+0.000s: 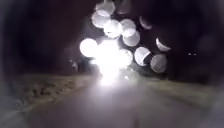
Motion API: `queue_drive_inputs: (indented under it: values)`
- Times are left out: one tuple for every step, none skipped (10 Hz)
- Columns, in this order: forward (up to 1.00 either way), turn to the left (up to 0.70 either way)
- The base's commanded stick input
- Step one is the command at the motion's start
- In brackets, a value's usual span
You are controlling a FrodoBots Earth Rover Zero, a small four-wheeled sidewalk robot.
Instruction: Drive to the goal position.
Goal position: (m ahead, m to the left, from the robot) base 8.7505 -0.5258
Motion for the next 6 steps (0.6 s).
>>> queue_drive_inputs:
  values:
    - [0.7, 0.0]
    - [0.7, 0.0]
    - [0.7, 0.0]
    - [0.7, 0.0]
    - [0.7, 0.0]
    - [0.7, 0.0]
